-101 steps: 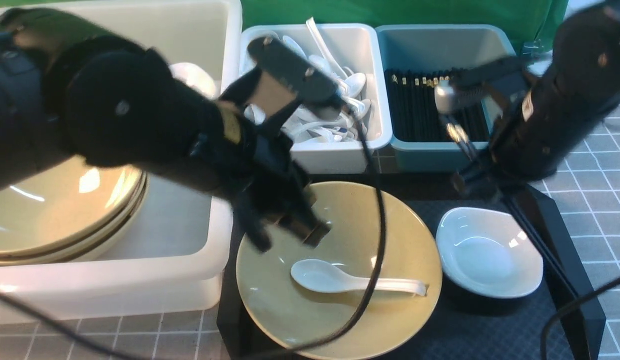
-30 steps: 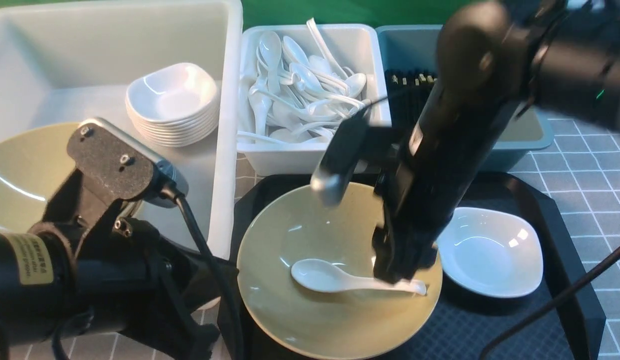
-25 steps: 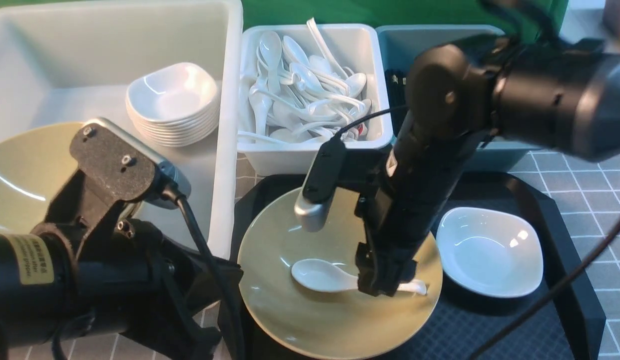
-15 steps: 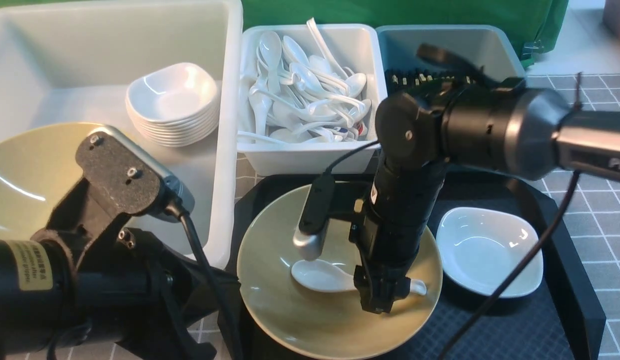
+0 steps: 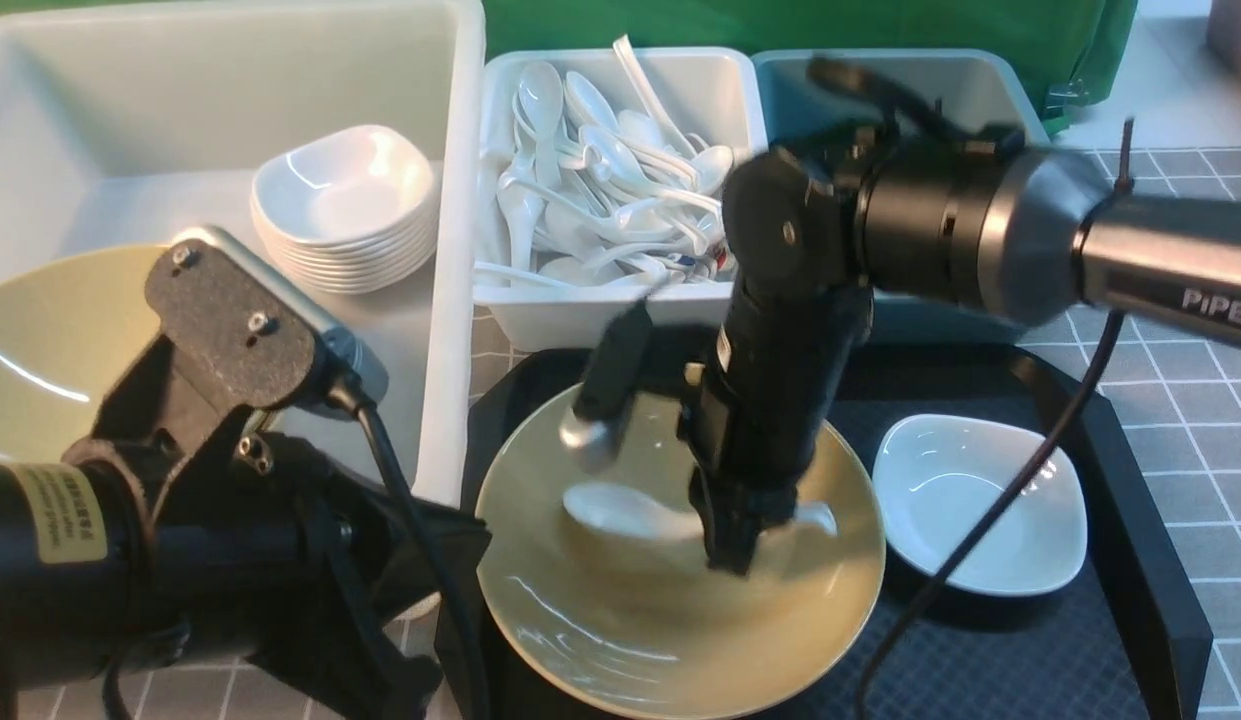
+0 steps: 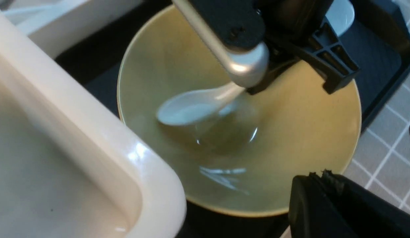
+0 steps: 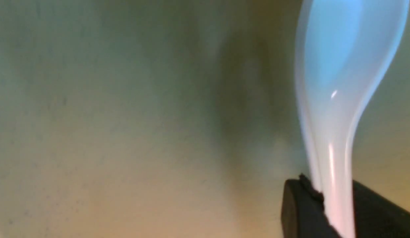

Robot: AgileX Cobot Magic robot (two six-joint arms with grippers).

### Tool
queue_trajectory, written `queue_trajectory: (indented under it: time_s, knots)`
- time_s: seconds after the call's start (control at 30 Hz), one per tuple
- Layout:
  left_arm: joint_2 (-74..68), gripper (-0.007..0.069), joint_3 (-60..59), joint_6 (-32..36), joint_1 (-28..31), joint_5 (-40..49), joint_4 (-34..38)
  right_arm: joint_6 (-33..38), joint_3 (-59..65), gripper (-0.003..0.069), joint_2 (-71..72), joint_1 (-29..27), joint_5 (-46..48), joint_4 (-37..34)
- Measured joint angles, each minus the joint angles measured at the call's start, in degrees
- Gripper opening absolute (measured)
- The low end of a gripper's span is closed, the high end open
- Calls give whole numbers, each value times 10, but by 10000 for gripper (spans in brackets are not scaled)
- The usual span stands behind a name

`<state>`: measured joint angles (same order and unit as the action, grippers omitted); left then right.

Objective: On grey table put chopsticks spoon bowls plates into blue grey white boxes.
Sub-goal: 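Reach down and grasp the white spoon resting in the bowl with the right gripper, then place the white spoon into the bin of spoons with the right gripper, then grasp the large bowl on the tray by its rim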

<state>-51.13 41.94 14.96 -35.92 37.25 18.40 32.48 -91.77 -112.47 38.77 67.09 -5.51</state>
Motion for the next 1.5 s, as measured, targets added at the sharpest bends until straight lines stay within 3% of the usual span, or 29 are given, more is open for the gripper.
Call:
queue_trajectory:
  time_s: [0.17,0.27,0.4,0.57,0.73,0.83,0.93,1.03,1.07,1.1,1.17,1.23,1.33,1.43,1.5]
  knots:
    - [-1,-8,16,-9,13,-11,5,-34,-80,154,0,-8,1,41]
    - [-15,-8,54,-13,56,-15,1,-75,-139,154,2,-35,-46,58]
    - [-74,-8,118,6,146,-12,0,-147,-189,154,-4,-74,-144,64]
    - [-165,-8,199,37,219,1,12,-221,-216,154,-42,-108,-265,66]
    - [-256,-8,243,61,240,20,51,-259,-217,160,-101,-121,-361,66]
    - [-282,-8,249,75,240,21,71,-271,-216,195,-117,-121,-370,66]
    - [-302,-8,252,93,240,24,91,-273,-215,348,-126,-121,-374,66]
    - [-305,-8,257,100,240,31,93,-274,-229,482,-126,-123,-358,66]
    - [-305,-6,270,100,240,44,93,-277,-251,546,-123,-125,-313,66]
    - [-306,-6,275,99,240,49,92,-277,-251,552,-123,-125,-306,66]
    - [-306,-2,308,98,240,84,86,-271,-300,602,-115,-128,-199,66]
    - [-307,3,324,98,240,101,84,-263,-316,604,-111,-130,-151,66]
    - [-308,36,375,92,240,149,82,-204,-381,574,-94,-134,1,68]
    - [-308,75,403,86,233,171,77,-192,-389,527,-67,-134,33,69]
    - [-308,138,427,82,209,195,57,-195,-382,454,-28,-133,43,67]
